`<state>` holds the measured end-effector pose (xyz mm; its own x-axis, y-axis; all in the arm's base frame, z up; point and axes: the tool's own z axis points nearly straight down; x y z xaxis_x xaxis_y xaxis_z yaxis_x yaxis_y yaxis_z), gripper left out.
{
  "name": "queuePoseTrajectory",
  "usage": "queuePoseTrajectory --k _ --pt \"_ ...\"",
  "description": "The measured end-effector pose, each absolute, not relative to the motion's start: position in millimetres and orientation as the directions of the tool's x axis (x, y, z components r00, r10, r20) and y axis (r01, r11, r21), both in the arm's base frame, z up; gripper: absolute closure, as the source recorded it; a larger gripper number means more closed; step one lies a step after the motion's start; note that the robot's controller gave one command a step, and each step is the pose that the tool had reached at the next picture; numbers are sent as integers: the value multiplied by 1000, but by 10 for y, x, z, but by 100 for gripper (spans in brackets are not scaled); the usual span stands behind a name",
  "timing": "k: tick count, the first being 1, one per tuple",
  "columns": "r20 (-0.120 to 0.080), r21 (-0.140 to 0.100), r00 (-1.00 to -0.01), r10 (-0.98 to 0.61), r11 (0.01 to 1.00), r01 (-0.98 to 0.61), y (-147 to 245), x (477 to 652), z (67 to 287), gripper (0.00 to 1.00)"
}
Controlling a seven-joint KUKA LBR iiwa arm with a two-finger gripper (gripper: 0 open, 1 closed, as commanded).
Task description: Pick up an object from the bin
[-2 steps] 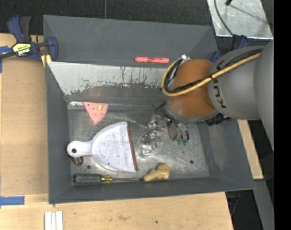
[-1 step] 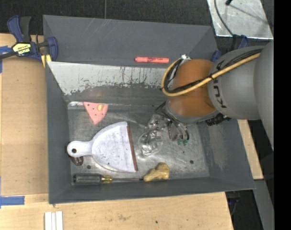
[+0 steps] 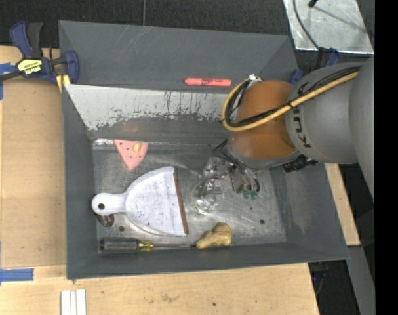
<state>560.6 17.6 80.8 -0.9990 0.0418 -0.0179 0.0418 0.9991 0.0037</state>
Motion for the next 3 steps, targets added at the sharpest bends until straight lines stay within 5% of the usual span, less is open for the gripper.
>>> queuePoseTrajectory --k 1,3 --pt "-2 1 -999 41 999 41 171 5580 984 100" --pt "-6 1 -999 41 999 41 167 5599 1242 100"
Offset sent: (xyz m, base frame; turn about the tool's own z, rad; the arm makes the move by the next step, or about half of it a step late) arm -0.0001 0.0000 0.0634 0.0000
